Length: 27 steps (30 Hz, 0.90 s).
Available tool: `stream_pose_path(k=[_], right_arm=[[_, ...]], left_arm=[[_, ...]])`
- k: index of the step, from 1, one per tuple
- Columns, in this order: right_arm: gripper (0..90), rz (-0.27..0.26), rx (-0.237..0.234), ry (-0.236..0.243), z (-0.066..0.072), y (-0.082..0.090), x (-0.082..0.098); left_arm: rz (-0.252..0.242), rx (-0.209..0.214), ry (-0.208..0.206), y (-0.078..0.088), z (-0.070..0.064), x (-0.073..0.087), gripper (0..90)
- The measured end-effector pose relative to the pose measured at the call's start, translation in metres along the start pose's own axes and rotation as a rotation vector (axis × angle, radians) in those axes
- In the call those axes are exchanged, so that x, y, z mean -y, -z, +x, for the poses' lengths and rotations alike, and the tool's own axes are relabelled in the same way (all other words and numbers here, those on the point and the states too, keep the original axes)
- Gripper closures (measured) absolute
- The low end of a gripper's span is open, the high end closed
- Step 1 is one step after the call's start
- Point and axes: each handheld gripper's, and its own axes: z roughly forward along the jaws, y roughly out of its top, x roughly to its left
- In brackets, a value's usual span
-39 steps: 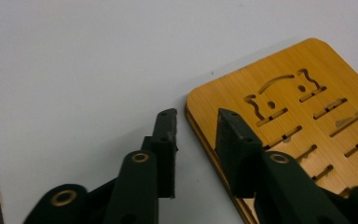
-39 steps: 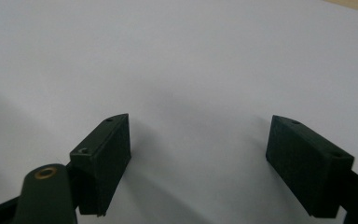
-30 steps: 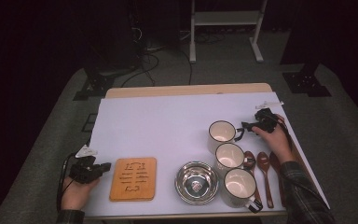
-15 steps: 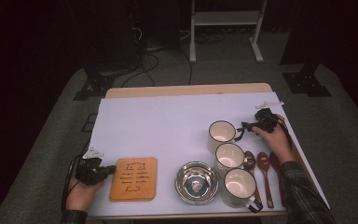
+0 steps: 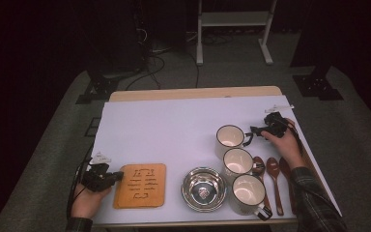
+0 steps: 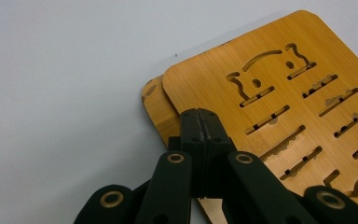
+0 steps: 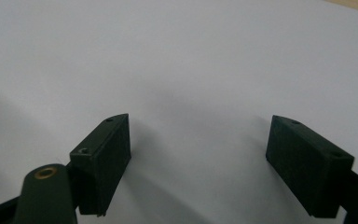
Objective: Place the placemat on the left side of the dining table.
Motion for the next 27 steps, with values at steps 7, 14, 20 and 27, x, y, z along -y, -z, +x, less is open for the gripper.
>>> stream_pose_path(k=[7,14,20,27], right_arm=[[20.4,0.000,0.000,0.000,0.000,0.000,0.000],[20.4,0.001,0.000,-0.002,0.000,0.000,0.000],[20.4,0.000,0.000,0.001,0.000,0.000,0.000],[20.4,0.001,0.000,-0.001,0.000,0.000,0.000]], left_arm=[[-0.017,-0.018,0.008,0.005,0.004,0.001,86.6],[-0.037,-0.042,0.016,0.010,0.010,0.002,82.1],[-0.051,-0.072,0.023,0.013,0.017,0.005,73.6],[-0.066,-0.124,0.031,0.013,0.027,0.009,55.8]])
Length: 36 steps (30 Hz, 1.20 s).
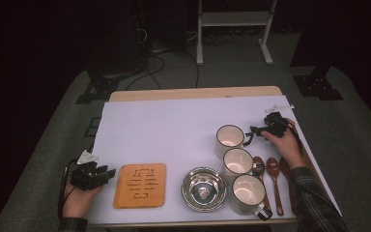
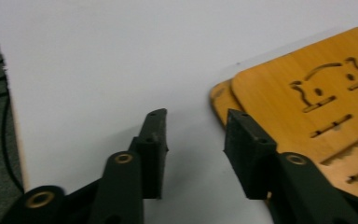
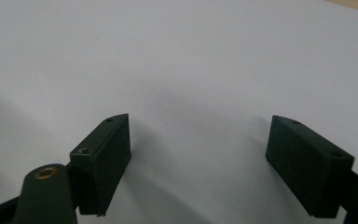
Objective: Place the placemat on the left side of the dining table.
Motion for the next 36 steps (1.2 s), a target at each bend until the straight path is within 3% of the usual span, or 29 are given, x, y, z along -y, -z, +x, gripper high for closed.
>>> stream_pose_path(k=[14,19,26,36], right_arm=[[20.4,0.003,0.000,0.002,0.000,0.000,0.000],[20.4,0.005,-0.003,0.001,-0.001,0.000,-0.001],[20.4,0.004,-0.005,-0.001,-0.001,0.000,-0.001],[26.7,0.001,-0.010,-0.014,-0.004,0.003,-0.001]], left_arm=[[-0.038,-0.077,0.036,-0.010,0.020,0.012,18.7],[-0.039,-0.075,0.045,-0.015,0.022,0.015,12.1],[-0.039,-0.072,0.009,-0.024,0.020,0.017,1.7],[-0.034,-0.083,-0.004,-0.025,0.019,0.017,1.1]])
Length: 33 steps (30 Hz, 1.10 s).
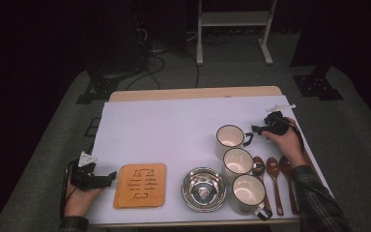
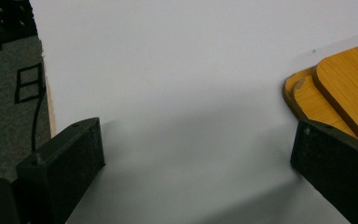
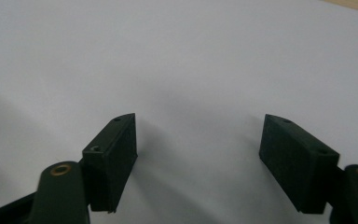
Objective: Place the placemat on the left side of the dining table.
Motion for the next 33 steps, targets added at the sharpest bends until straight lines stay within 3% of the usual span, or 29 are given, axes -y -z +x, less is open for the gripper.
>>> stream_pose_path(k=[16,25,33], right_arm=[[30.7,-0.013,-0.052,-0.017,0.003,0.019,-0.013],[31.9,-0.037,-0.080,-0.034,0.005,0.038,-0.022],[32.7,-0.052,-0.108,-0.014,0.013,0.052,-0.030]], left_arm=[[0.005,-0.003,-0.002,0.000,0.000,0.000,1.2],[0.002,0.000,-0.001,0.000,0.000,0.000,1.1],[0.002,0.000,0.001,0.000,0.000,0.000,1.2]])
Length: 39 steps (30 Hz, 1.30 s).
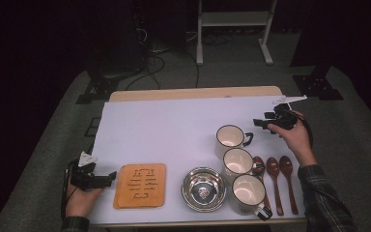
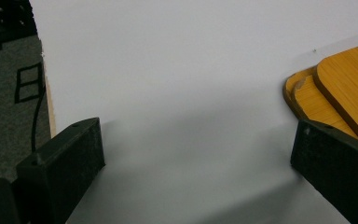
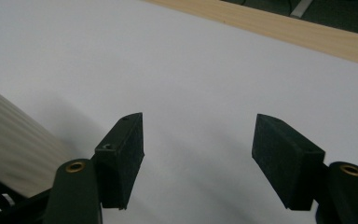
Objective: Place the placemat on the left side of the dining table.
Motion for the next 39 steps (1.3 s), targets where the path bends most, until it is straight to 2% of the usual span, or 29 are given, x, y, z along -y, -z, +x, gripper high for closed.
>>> stream_pose_path(k=[7,21,28,39], right_arm=[[33.5,-0.011,-0.030,0.002,0.009,0.010,-0.007],[34.5,-0.051,-0.090,0.069,0.036,0.026,-0.024],[34.4,-0.055,-0.131,0.105,0.054,0.029,-0.030],[34.6,-0.069,-0.185,0.133,0.072,0.028,-0.035]], left_arm=[[0.001,0.000,0.001,0.000,0.000,0.000,1.1],[0.000,0.000,0.002,0.000,0.000,0.000,1.1],[0.000,0.000,0.003,0.000,0.000,0.000,1.1],[0.001,0.003,0.006,0.000,0.000,0.000,1.1]])
